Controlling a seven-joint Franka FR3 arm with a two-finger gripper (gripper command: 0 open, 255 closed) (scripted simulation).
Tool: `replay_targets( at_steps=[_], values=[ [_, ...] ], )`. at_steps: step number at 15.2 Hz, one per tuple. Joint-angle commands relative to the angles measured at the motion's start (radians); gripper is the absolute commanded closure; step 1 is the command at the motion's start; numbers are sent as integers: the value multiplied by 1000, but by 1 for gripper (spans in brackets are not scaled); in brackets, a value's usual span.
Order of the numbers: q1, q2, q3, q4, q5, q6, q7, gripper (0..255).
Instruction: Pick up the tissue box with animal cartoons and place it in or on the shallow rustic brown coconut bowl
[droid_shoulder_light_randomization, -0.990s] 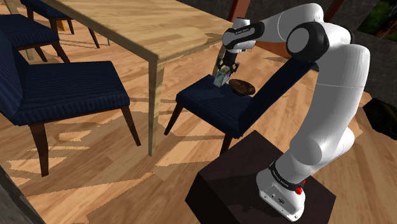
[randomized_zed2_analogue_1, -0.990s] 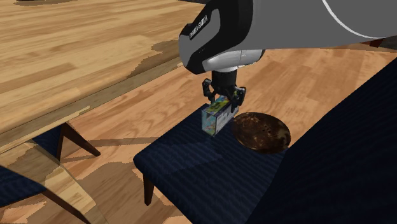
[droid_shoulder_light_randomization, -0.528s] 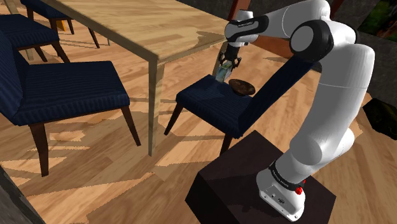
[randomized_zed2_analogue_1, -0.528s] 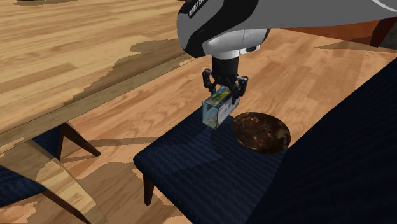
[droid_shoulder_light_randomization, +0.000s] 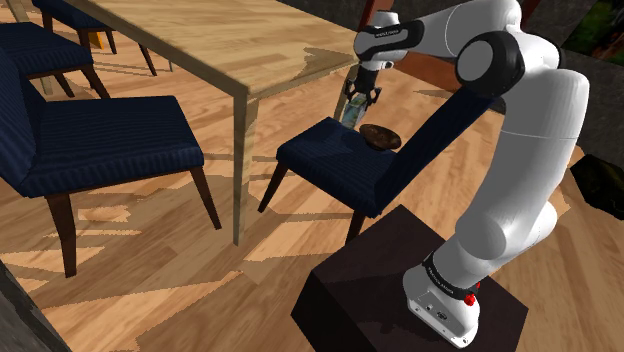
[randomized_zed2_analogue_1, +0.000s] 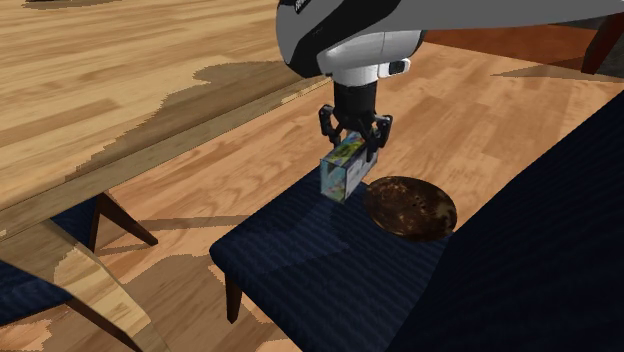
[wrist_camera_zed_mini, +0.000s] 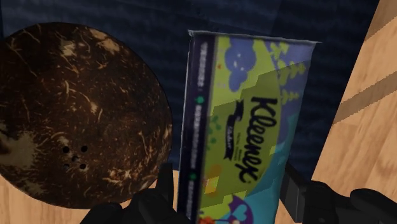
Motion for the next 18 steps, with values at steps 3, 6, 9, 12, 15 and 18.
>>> replay_targets(
  at_steps=[3,6,9,12,15,18],
  values=[
    [0,-39,-3,63,0,-56,-1,255],
    [-13,-106,-14,-18,-4,-41,-26,255],
    [-36,-197,-31,-136,-12,-10,-66,255],
    [-60,-281,-51,-238,-20,12,-108,255],
    [-84,-358,-73,-327,-31,28,-152,255],
    [-111,-429,-98,-403,-43,37,-199,255]
  ],
)
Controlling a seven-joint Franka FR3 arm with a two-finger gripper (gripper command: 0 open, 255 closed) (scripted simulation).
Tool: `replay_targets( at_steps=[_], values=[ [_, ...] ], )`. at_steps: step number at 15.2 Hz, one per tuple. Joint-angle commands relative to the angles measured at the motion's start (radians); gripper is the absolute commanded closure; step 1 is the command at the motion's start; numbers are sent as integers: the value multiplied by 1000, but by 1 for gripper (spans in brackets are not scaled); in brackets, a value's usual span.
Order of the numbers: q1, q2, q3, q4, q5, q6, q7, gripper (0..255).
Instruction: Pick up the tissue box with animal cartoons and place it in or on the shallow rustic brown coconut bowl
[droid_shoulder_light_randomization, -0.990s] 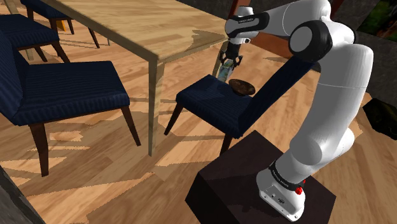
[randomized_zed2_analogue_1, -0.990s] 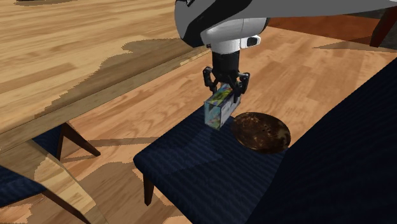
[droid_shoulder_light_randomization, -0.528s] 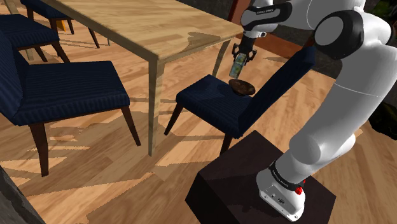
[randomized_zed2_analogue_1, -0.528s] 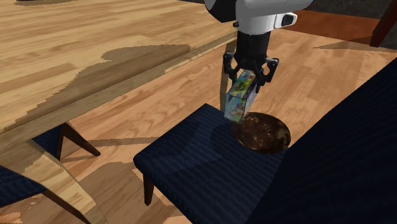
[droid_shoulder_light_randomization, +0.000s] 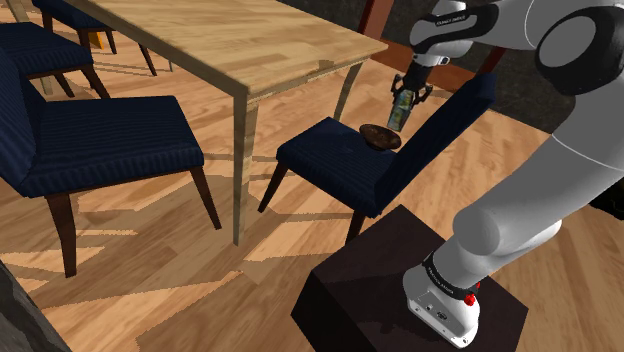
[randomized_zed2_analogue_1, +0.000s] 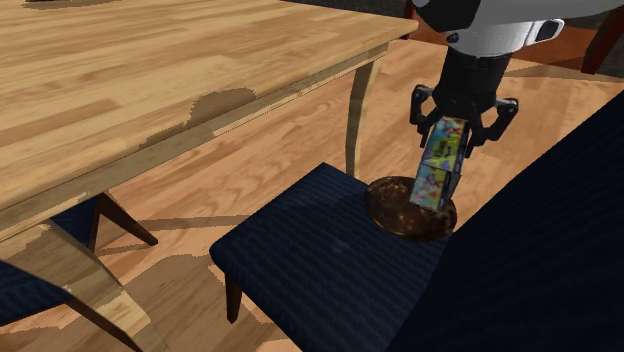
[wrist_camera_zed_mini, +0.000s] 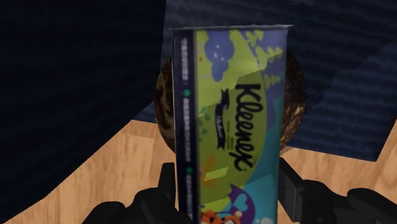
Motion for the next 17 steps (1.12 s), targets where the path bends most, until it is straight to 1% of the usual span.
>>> replay_targets(
  at_steps=[1,17],
  values=[
    [-13,-44,-13,-45,-9,3,-24,255],
    [-17,32,-15,-177,4,210,-23,255]
  ],
)
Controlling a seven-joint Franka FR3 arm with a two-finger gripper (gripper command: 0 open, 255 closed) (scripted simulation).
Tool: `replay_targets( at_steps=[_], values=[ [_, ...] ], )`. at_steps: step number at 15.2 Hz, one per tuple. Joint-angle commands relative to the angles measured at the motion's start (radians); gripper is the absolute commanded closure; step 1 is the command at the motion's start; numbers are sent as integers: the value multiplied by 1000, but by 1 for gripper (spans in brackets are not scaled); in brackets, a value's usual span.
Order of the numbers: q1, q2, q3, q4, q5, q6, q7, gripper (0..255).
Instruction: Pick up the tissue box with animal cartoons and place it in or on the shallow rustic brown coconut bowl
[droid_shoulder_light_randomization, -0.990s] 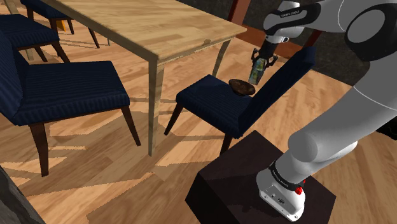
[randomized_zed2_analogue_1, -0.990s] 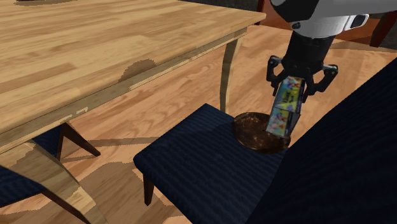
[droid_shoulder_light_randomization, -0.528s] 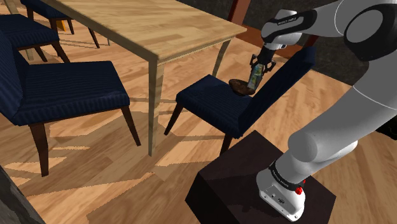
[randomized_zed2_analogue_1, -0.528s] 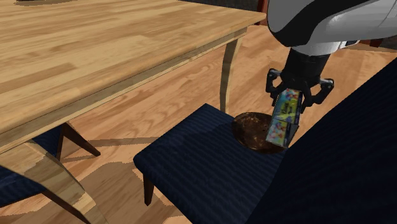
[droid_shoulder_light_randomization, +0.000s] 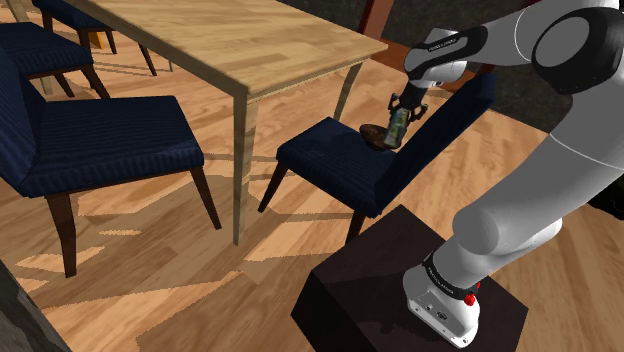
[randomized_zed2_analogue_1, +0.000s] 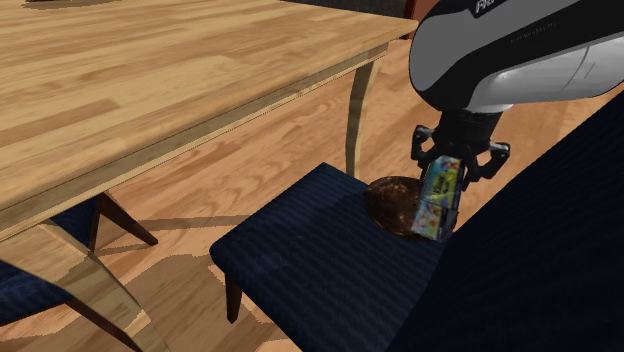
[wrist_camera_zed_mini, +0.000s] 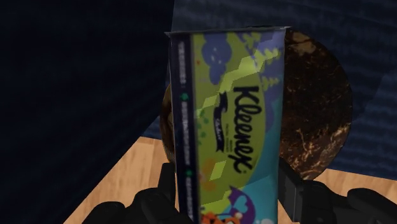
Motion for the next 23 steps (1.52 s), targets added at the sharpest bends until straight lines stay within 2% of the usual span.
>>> replay_targets(
  at_steps=[1,9,10,14,15,19,23],
  values=[
    [-2,22,-2,-21,3,25,-1,255],
    [-3,26,-1,-25,4,32,-2,255],
    [-1,25,1,-17,3,25,2,0],
    [-2,44,1,-1,10,26,-3,0],
    [-3,26,-1,-25,4,32,-2,0],
    [3,-39,4,31,-10,-87,9,0],
    [3,-39,4,31,-10,-87,9,0]
  ],
)
